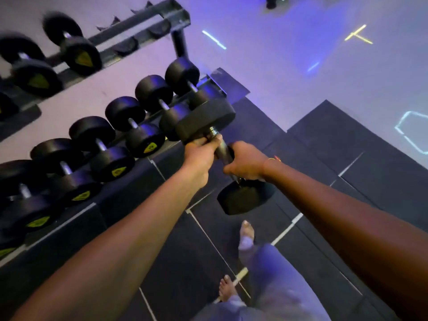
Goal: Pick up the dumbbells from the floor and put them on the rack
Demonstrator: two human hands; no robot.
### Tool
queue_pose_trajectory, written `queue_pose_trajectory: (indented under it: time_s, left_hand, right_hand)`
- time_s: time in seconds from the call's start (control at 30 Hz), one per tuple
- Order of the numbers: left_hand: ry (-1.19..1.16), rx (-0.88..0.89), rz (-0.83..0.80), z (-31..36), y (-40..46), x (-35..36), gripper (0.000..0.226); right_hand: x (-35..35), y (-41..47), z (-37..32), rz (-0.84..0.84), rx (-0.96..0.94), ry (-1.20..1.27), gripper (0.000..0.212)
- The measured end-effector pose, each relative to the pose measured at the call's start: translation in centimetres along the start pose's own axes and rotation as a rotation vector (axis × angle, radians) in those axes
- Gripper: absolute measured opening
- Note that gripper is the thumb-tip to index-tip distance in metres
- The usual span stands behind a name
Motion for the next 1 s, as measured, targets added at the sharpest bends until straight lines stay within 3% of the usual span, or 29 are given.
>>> queue_pose_trajectory:
  time_s: [0.13,0.37,0.6,0.77,1.0]
  left_hand:
    - [-0.002,-0.008,0.034,6.5,8.4,-4.0,0.012]
    - [-0.046,-0.046,0.184,15.4,22.3,-11.6,0.023]
    - [-0.135,-0.109,0.316,23.3,34.5,-21.5,0.010]
    - [-0.120,-0.136,0.346,29.5,44.4,-30.0,0.014]
    - [-0.107,-0.071,0.402,39.9,58.0,-39.4,0.024]
  right_hand:
    - [-5.0,9.5,-4.1,0.004,-0.060,-0.056,0.034]
    - [-13.5,26.0,-11.5,-0.083,-0.110,-0.123,0.029]
    - [-19.0,41.8,-20.6,-0.176,-0.109,-0.215,0.030]
    - [-22.3,53.9,-27.8,-0.174,-0.093,-0.228,0.023]
    - [-28.1,69.1,-37.7,-0.077,-0.113,-0.256,0.040]
Point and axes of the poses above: each hand's wrist, its own y-axis towards the middle knuckle, its own x-axis out of the palm, z = x × y, the point moved 1 cm from there along y, towards the middle knuckle, and after that the axes turned 15 degrees about -z, right-handed, at the moved point
